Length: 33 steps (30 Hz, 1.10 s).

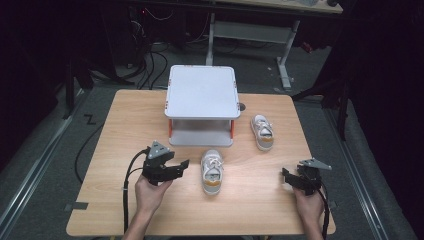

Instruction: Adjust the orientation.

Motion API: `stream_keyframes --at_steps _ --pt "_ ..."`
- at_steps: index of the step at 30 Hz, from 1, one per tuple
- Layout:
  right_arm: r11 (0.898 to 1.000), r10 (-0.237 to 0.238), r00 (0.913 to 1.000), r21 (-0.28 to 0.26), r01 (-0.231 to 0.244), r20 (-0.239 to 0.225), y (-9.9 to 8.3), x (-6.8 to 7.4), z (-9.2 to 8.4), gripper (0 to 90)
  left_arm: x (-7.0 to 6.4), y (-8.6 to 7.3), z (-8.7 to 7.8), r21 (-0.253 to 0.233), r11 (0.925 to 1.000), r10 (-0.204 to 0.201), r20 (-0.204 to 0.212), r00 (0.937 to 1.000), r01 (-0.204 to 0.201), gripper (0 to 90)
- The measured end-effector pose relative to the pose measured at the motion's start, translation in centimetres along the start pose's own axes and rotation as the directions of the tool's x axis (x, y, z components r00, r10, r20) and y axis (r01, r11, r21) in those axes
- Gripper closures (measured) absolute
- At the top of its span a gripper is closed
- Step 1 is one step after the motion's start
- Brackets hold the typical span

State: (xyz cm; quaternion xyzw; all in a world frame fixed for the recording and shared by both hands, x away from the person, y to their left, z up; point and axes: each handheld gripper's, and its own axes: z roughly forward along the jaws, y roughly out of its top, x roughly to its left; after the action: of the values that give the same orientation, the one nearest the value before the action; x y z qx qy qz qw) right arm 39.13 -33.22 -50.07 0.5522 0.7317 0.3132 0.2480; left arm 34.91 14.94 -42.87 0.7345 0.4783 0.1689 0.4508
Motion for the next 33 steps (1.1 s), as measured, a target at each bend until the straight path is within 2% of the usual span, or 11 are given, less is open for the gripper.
stream_keyframes --at_steps 8,11,14,15,20,22,24,26,28,29,33 --pt "1.000 0.000 1.0000 -0.003 0.000 0.004 0.0 0.0 0.0 36.6 1.7 -1.3 -0.3 -0.017 0.9999 0.001 -0.053 0.9986 -0.001 35.8" --pt "1.000 -0.003 1.0000 -0.003 0.003 0.004 0.0 0.0 0.0 37.3 3.1 -2.6 0.7 0.016 0.9998 0.014 -0.143 0.9896 -0.012 35.9" --pt "1.000 0.000 1.0000 -0.003 0.000 -0.002 0.1 0.0 0.0 37.9 3.8 -3.2 1.1 0.018 0.9998 0.003 -0.168 0.9857 0.000 36.1" --pt "1.000 -0.008 1.0000 -0.005 0.008 -0.005 0.1 -0.1 0.1 38.5 4.4 -3.7 1.5 0.022 0.9997 -0.007 -0.201 0.9795 0.012 36.3" --pt "1.000 -0.009 0.9999 -0.005 0.009 -0.012 0.0 0.0 0.0 39.7 5.5 -4.2 2.2 0.050 0.9982 -0.020 -0.249 0.9684 0.033 36.3" --pt "1.000 -0.023 0.9997 -0.009 0.023 -0.010 0.0 0.2 -0.1 51.3 5.8 -4.4 2.5 0.066 0.9975 -0.008 -0.276 0.9612 0.027 36.6" --pt "0.999 -0.045 0.9990 -0.029 0.045 0.009 0.0 0.7 -0.2 53.1 6.1 -4.7 3.1 0.099 0.9950 0.020 -0.316 0.9485 0.012 36.6" --pt "0.998 -0.041 0.9991 -0.053 0.040 -0.011 0.3 0.8 -0.3 55.1 6.4 -5.2 3.6 0.129 0.9916 0.037 -0.351 0.9358 0.009 36.6" --pt "0.998 -0.036 0.9989 -0.055 0.034 -0.029 0.6 0.8 -0.4 55.9 6.6 -5.5 3.8 0.115 0.9933 0.028 -0.342 0.9394 0.013 34.4" --pt "0.997 -0.034 0.9980 -0.067 0.031 -0.054 1.3 0.9 -0.6 56.5 7.1 -5.5 3.7 0.113 0.9920 -0.016 -0.330 0.9440 0.057 32.7" --pt "0.992 -0.039 0.9953 -0.120 0.029 -0.089 3.3 1.3 -1.2 57.9 7.1 -5.5 3.7 0.113 0.9919 -0.016 -0.333 0.9427 0.057 32.5"
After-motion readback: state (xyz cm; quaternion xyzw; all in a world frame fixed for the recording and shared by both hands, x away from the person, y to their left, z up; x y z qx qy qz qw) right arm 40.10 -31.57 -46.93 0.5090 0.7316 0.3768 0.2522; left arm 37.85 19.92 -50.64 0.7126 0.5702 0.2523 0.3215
